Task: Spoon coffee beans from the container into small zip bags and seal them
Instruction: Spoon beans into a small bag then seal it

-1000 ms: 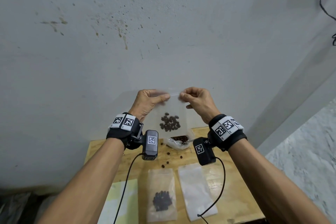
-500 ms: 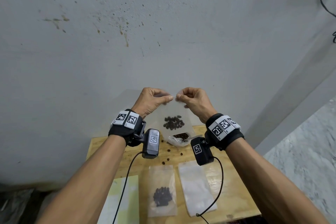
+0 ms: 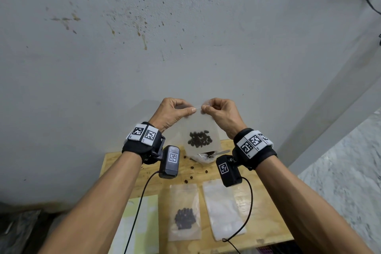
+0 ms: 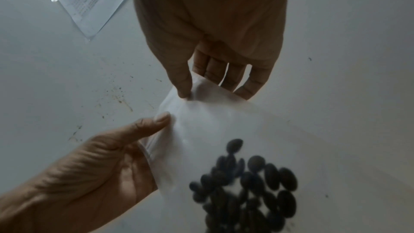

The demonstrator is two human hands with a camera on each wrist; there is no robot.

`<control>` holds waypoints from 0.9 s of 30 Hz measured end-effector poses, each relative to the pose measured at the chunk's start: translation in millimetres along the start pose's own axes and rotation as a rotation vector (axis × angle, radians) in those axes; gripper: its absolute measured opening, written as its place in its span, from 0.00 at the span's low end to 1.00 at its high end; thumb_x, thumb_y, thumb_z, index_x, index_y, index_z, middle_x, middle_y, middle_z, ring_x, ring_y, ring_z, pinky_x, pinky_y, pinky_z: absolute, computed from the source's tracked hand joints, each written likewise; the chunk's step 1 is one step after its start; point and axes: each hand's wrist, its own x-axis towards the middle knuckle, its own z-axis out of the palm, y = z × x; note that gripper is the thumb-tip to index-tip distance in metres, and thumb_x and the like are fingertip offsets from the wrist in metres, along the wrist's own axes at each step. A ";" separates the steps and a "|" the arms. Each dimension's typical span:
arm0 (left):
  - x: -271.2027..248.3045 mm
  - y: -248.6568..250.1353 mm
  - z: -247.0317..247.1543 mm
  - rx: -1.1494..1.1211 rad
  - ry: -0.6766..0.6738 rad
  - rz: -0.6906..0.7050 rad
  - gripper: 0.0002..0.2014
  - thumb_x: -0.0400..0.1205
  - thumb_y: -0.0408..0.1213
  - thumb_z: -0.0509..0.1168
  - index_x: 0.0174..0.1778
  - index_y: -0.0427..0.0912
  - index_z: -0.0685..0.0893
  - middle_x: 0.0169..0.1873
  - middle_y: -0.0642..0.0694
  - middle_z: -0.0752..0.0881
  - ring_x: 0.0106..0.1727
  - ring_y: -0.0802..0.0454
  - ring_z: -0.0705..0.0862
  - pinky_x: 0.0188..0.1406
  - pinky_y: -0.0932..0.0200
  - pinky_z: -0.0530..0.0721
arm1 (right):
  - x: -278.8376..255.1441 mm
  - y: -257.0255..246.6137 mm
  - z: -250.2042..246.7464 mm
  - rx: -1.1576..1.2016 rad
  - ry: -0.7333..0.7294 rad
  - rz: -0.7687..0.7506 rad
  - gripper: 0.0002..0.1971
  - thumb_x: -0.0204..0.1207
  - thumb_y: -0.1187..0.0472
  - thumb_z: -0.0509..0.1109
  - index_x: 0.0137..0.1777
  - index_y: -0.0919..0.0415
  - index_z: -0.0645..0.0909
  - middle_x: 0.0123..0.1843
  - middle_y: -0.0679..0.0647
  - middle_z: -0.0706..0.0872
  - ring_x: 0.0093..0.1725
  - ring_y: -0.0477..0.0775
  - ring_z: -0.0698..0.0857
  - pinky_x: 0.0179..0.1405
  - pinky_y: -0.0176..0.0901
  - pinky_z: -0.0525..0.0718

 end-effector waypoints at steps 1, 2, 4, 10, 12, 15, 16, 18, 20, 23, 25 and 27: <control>-0.3 -0.5 -1.6 -0.007 0.005 -0.009 0.09 0.76 0.36 0.76 0.48 0.35 0.91 0.38 0.45 0.91 0.39 0.61 0.87 0.43 0.72 0.82 | 0.5 -0.1 -0.9 0.008 0.018 0.002 0.06 0.76 0.63 0.74 0.37 0.58 0.85 0.38 0.56 0.90 0.38 0.50 0.85 0.47 0.46 0.82; -0.6 -0.8 -2.8 -0.009 0.010 -0.017 0.08 0.77 0.35 0.76 0.49 0.35 0.91 0.38 0.46 0.91 0.37 0.63 0.86 0.41 0.73 0.81 | 0.5 -0.1 -1.4 0.016 0.029 0.005 0.07 0.76 0.64 0.74 0.36 0.57 0.84 0.37 0.56 0.90 0.38 0.50 0.85 0.46 0.46 0.82; -1.2 -1.0 -4.6 0.014 0.016 -0.020 0.06 0.77 0.34 0.75 0.48 0.37 0.91 0.37 0.49 0.90 0.36 0.64 0.86 0.39 0.75 0.80 | -1.3 -1.4 -1.6 0.040 0.032 0.017 0.07 0.76 0.65 0.74 0.37 0.59 0.84 0.37 0.56 0.89 0.37 0.49 0.84 0.43 0.43 0.81; -4.3 -0.2 -4.0 0.055 0.004 -0.002 0.06 0.77 0.36 0.76 0.47 0.37 0.91 0.37 0.45 0.91 0.38 0.60 0.86 0.40 0.72 0.80 | -7.6 -4.3 0.2 0.082 -0.054 0.054 0.05 0.74 0.65 0.76 0.46 0.68 0.86 0.38 0.56 0.90 0.37 0.48 0.87 0.42 0.38 0.84; -7.1 -0.5 -2.7 0.010 0.028 -0.001 0.07 0.77 0.34 0.75 0.47 0.34 0.91 0.38 0.42 0.91 0.37 0.59 0.86 0.41 0.70 0.82 | -6.9 -3.5 1.3 0.093 -0.022 0.064 0.05 0.74 0.65 0.76 0.46 0.67 0.86 0.37 0.56 0.90 0.38 0.50 0.87 0.46 0.43 0.84; -10.7 -5.3 -5.4 -0.033 0.056 -0.031 0.06 0.78 0.33 0.75 0.47 0.33 0.90 0.38 0.40 0.90 0.36 0.57 0.87 0.42 0.68 0.84 | -8.6 -1.8 -0.1 0.111 0.014 0.087 0.02 0.74 0.67 0.76 0.43 0.64 0.85 0.36 0.56 0.89 0.37 0.52 0.86 0.43 0.43 0.84; -12.3 -7.3 -6.6 -0.030 0.057 -0.041 0.05 0.78 0.32 0.74 0.46 0.34 0.90 0.37 0.41 0.90 0.35 0.58 0.86 0.41 0.69 0.83 | -9.8 -0.6 -1.2 0.111 0.016 0.093 0.03 0.73 0.67 0.76 0.42 0.63 0.85 0.36 0.55 0.88 0.36 0.51 0.85 0.40 0.41 0.84; -16.2 -12.0 -7.8 -0.003 0.053 -0.054 0.03 0.79 0.32 0.74 0.44 0.36 0.90 0.34 0.45 0.89 0.32 0.60 0.85 0.39 0.71 0.81 | -13.2 3.7 -0.6 0.107 0.015 0.107 0.03 0.73 0.67 0.76 0.40 0.63 0.84 0.36 0.55 0.88 0.35 0.50 0.85 0.37 0.38 0.84; -19.7 -16.8 -7.6 0.028 0.054 -0.062 0.02 0.78 0.33 0.74 0.40 0.39 0.89 0.32 0.47 0.88 0.31 0.62 0.84 0.38 0.73 0.80 | -16.9 9.8 2.5 0.111 0.011 0.125 0.04 0.73 0.67 0.76 0.40 0.62 0.84 0.36 0.55 0.87 0.34 0.49 0.85 0.37 0.38 0.84; -25.4 -26.1 -8.0 0.045 0.056 -0.088 0.03 0.79 0.33 0.74 0.40 0.37 0.89 0.31 0.47 0.88 0.30 0.62 0.84 0.38 0.72 0.81 | -22.0 24.3 5.8 0.141 -0.031 0.189 0.03 0.74 0.63 0.76 0.44 0.61 0.85 0.39 0.54 0.90 0.40 0.52 0.87 0.44 0.47 0.84; -30.1 -35.5 -10.1 -0.013 0.077 -0.134 0.04 0.79 0.32 0.74 0.42 0.35 0.88 0.32 0.44 0.87 0.30 0.59 0.84 0.40 0.67 0.85 | -28.0 37.8 6.1 0.125 -0.126 0.260 0.08 0.75 0.59 0.75 0.51 0.62 0.86 0.45 0.54 0.92 0.45 0.52 0.90 0.50 0.51 0.84; -37.4 -46.9 -12.3 -0.108 0.092 -0.210 0.04 0.79 0.31 0.74 0.42 0.34 0.88 0.33 0.42 0.87 0.31 0.55 0.85 0.40 0.61 0.88 | -38.8 54.7 9.9 0.102 -0.214 0.344 0.11 0.76 0.59 0.75 0.54 0.64 0.85 0.47 0.54 0.92 0.44 0.49 0.90 0.49 0.48 0.86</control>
